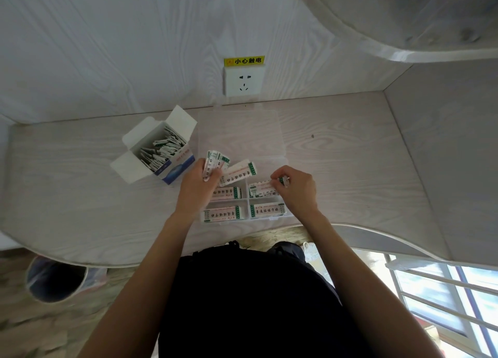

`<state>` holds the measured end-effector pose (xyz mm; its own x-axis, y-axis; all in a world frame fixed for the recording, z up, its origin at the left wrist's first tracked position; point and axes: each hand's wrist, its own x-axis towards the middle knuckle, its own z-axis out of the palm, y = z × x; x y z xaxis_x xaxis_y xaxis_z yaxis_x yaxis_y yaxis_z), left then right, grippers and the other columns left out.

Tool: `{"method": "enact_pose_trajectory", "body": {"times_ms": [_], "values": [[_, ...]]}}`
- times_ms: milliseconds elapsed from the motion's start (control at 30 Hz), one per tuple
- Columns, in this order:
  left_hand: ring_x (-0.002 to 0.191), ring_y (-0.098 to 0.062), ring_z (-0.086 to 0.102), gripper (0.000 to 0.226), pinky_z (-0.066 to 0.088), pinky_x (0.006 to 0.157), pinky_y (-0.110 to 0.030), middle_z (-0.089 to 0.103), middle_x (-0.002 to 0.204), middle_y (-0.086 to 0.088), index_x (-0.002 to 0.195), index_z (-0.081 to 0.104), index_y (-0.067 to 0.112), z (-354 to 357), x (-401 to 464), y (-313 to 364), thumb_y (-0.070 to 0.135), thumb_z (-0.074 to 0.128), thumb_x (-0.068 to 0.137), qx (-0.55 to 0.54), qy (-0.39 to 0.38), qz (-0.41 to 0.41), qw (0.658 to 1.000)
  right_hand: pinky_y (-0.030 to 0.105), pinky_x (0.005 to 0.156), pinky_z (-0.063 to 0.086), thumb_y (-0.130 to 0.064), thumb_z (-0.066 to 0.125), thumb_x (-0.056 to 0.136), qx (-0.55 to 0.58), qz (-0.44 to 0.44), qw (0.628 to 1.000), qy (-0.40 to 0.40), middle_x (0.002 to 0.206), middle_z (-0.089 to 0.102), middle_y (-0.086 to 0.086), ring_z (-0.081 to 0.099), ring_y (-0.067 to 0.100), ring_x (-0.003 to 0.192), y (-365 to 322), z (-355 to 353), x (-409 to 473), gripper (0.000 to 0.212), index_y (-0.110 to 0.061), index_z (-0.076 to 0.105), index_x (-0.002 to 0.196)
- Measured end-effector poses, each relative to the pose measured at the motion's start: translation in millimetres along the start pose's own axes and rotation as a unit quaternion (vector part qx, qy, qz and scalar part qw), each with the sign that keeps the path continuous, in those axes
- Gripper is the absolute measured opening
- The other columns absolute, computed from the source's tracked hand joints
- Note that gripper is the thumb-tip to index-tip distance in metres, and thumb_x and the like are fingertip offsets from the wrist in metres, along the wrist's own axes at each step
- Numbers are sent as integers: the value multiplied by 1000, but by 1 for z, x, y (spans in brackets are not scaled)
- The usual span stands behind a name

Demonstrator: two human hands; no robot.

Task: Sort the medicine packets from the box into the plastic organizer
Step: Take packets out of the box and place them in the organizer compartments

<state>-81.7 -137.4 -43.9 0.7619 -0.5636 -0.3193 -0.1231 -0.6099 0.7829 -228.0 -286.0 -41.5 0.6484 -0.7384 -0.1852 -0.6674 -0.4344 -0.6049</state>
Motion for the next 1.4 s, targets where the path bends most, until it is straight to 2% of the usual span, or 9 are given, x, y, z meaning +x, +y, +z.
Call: {"method": "enact_pose_trajectory", "body": {"times_ms": [167, 400, 533, 633, 767, 900, 1167, 1267, 1400], "values": [[73, -4, 58, 11, 47, 58, -15, 61, 91, 2, 100, 53, 15, 3, -4, 4, 24, 49, 95, -20, -13, -1, 1000, 21, 69, 31, -34, 57, 91, -192, -102, 976, -13, 90, 68, -6, 52, 14, 96, -3, 0, 1, 16, -22, 66, 96], [84, -13, 62, 20, 49, 65, -19, 64, 97, -2, 107, 55, 12, 9, -5, 4, 27, 49, 95, -4, -33, 11, 999, 26, 83, 34, -33, 49, 96, -247, -152, 956, -50, 97, 70, -2, 57, 19, 92, -1, -7, 0, 23, -21, 66, 104], [85, -14, 61, 22, 48, 64, -18, 63, 98, 0, 109, 56, 11, 11, -5, 8, 27, 49, 95, 12, -39, 35, 999, 30, 74, 43, -19, 51, 95, -240, -178, 953, -55, 102, 68, 0, 63, 26, 82, 3, -8, -6, 19, -16, 63, 109], [82, -14, 61, 21, 46, 62, -18, 64, 96, 0, 107, 56, 11, 15, -6, 13, 27, 49, 95, 16, -49, 58, 997, 33, 57, 50, -2, 63, 82, -142, -196, 970, -12, 85, 68, 7, 65, 28, 67, 10, -2, -5, 12, -7, 66, 93], [78, -5, 56, 21, 41, 58, -9, 61, 95, 6, 110, 56, 12, 20, -8, 17, 27, 50, 95, 13, -60, 67, 996, 27, 60, 55, -6, 52, 91, 28, -108, 993, 46, 83, 70, 5, 66, 17, 70, 6, -5, -8, 14, -8, 66, 94], [74, 0, 55, 13, 42, 57, -9, 59, 88, 9, 101, 54, 17, 25, -8, 16, 28, 50, 95, 21, -74, 73, 994, 26, 59, 52, -24, 52, 94, 124, -11, 992, 8, 78, 70, 2, 65, 11, 64, -3, -13, -6, 15, -16, 59, 106], [81, -15, 58, 24, 50, 69, -32, 61, 95, 1, 111, 57, 10, 25, -7, 15, 26, 52, 94, 36, -4, 68, 997, 23, 65, 34, -29, 61, 88, -82, 0, 997, 4, 81, 65, -7, 54, 8, 71, 9, -7, -9, 11, -19, 62, 93], [78, -13, 57, 22, 45, 64, -25, 61, 92, 3, 108, 58, 11, 25, -7, 16, 27, 52, 94, 36, -31, 77, 996, 26, 66, 38, -29, 62, 87, -125, -29, 992, -5, 85, 63, -6, 56, 12, 80, 10, -2, -10, 10, -20, 62, 91], [72, -7, 55, 23, 41, 56, -13, 60, 92, 5, 111, 57, 10, 28, -8, 22, 26, 51, 95, 49, -68, 110, 990, 28, 68, 44, -23, 58, 91, -34, -13, 998, 42, 95, 59, 0, 51, 9, 70, 12, -6, -11, 14, -14, 70, 93]]}}
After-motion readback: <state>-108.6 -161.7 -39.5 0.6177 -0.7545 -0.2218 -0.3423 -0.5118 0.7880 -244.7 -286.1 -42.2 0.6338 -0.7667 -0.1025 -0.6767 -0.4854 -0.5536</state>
